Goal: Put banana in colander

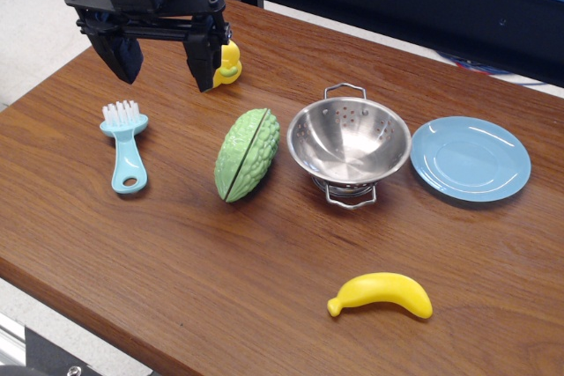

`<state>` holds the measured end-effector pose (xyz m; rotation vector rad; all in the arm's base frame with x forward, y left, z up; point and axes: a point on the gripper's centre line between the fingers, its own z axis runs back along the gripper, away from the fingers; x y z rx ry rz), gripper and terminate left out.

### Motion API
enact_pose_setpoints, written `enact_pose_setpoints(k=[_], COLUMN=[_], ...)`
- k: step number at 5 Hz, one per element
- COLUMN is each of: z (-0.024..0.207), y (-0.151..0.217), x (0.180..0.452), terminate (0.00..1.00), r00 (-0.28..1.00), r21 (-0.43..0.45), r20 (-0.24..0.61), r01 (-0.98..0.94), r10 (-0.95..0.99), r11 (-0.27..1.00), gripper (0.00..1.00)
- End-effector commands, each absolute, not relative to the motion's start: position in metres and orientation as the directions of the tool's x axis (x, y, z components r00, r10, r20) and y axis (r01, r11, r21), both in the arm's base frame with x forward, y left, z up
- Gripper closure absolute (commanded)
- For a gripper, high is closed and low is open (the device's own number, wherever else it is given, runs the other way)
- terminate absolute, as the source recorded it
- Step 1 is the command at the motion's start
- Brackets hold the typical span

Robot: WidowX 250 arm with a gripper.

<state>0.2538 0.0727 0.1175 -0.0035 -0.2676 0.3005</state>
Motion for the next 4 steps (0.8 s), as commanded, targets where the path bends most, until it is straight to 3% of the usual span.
enact_pose_setpoints(k=[1,2,4], z=[0.117,0.102,0.087], y=[0.073,0.031,-0.058], x=[0.254,0.255,0.224], terminate=[0.0,0.0,0.0], r00=[0.92,0.969,0.867], r21=[-0.043,-0.042,-0.084], r20=[0.26,0.24,0.298], r01=[-0.292,-0.047,0.44], r10=[0.293,0.056,-0.399], r11=[0.955,0.998,0.894], gripper=[0.0,0.0,0.0])
